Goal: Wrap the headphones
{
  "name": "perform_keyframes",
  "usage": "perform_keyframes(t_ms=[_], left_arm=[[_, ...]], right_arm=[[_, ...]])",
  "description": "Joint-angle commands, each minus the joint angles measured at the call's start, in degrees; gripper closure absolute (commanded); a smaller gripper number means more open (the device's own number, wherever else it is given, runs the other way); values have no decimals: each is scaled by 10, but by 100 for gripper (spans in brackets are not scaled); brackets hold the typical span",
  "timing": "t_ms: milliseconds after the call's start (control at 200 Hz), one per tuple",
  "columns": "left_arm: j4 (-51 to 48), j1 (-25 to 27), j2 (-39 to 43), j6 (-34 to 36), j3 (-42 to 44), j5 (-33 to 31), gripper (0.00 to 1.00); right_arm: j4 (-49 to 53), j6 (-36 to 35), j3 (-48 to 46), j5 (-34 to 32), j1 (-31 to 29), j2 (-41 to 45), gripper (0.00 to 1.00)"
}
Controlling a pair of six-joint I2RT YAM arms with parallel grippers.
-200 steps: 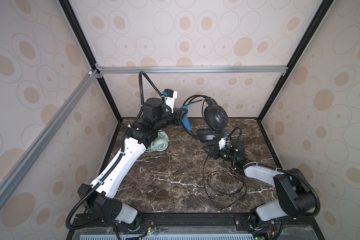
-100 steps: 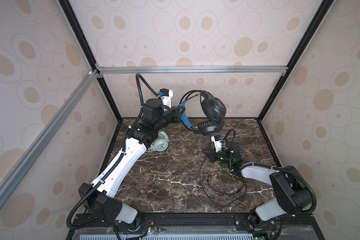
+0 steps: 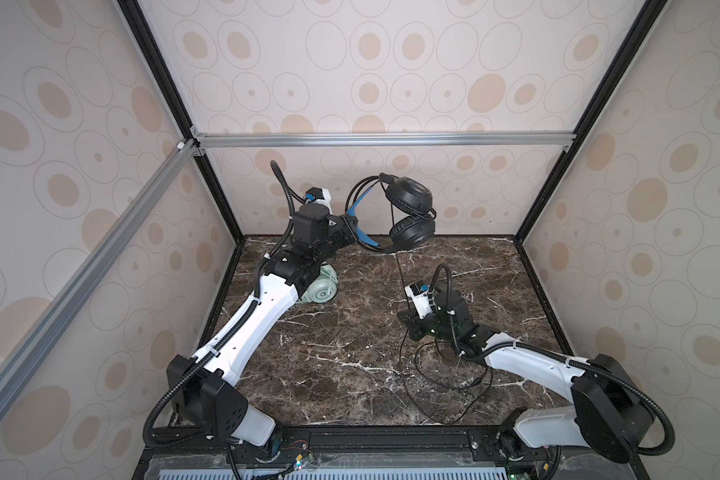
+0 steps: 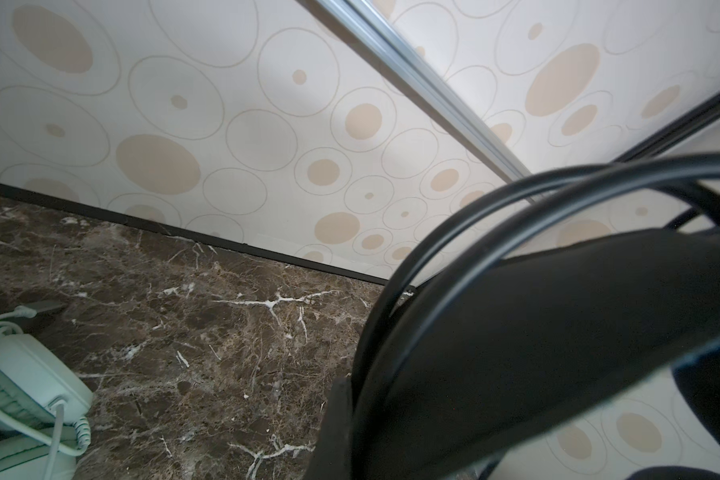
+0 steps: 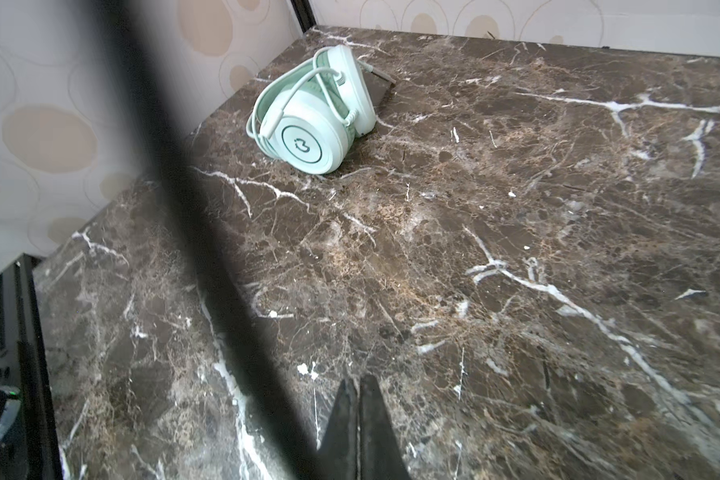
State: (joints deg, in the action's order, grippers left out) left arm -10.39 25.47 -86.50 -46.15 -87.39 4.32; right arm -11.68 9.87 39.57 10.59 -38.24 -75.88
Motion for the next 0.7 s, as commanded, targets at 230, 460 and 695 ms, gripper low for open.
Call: perform_keyframes(t_ms=[230, 460, 695], left_arm=[[23, -5, -43, -46, -57, -77, 100], [4, -5, -65, -17, -79, -122, 100], [-17, 10, -71, 26, -81, -163, 100]], right_arm=[[152, -86, 54, -80, -76, 40, 100], [203, -118, 103, -93, -104, 47, 100], [244, -164, 175, -89, -117, 40, 100]])
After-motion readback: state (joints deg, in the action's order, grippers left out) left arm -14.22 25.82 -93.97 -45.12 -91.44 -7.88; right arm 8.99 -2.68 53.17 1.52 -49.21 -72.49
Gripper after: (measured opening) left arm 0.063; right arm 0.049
